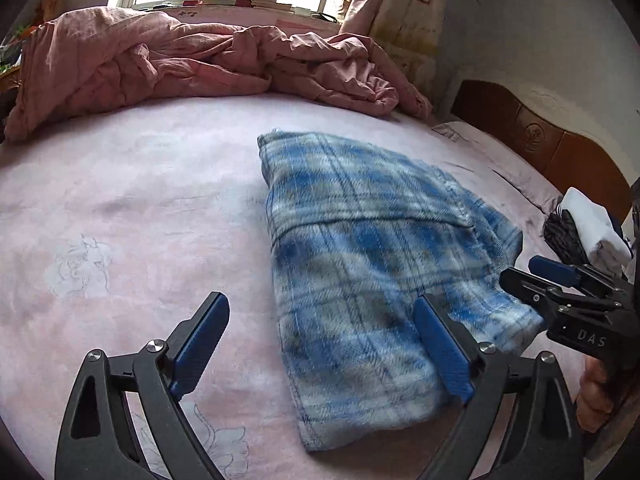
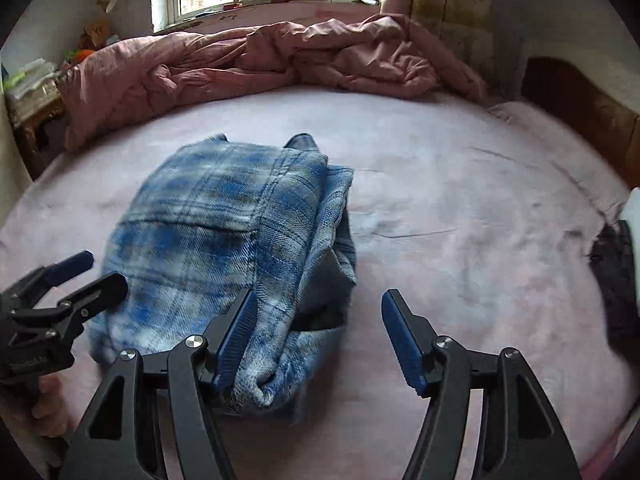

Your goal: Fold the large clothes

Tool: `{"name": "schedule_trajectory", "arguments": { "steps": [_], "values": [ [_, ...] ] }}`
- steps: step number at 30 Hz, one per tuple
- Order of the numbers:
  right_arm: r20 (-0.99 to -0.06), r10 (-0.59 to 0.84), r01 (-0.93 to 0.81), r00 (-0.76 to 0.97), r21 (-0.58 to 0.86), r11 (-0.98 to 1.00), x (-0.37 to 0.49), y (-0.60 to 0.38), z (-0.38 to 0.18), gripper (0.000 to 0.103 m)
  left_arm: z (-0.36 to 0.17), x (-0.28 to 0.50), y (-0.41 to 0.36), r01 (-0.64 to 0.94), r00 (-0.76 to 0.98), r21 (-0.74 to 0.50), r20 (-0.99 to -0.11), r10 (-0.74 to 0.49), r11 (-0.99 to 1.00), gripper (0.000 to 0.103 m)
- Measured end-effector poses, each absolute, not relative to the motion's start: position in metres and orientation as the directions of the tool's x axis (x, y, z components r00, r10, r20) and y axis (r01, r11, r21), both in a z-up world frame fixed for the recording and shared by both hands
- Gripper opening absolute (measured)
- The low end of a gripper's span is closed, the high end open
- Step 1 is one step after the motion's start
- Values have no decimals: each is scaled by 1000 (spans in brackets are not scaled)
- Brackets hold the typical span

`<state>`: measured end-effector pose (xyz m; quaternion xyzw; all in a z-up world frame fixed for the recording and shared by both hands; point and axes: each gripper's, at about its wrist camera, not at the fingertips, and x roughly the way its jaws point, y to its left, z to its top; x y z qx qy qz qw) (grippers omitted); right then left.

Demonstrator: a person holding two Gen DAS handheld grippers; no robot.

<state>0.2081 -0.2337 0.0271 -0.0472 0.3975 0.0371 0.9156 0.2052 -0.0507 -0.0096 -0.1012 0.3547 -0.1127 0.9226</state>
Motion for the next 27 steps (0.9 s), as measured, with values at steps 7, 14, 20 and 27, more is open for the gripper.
{"name": "schedule_trajectory", "arguments": {
  "steps": [7,14,20,27],
  "values": [
    [-711,3,-52,703,-47,998,188,-248,15,69,-16,198,-46,153,733,-297,-606,-310,943,95],
    [-716,-6,-39,698,-46,998,192,-250,14,73,-18,194,-45,153,741,-302,-595,-311,941,96],
    [-702,-14,-30,712,-50,998,190,-252,15,76,-17,189,-50,180,742,-287,-588,-322,941,96],
    [-567,113,-83,816,78,993,181,-261,35,76,-2,197,-44,237,682,-412,-574,-453,880,94]
  ]
}}
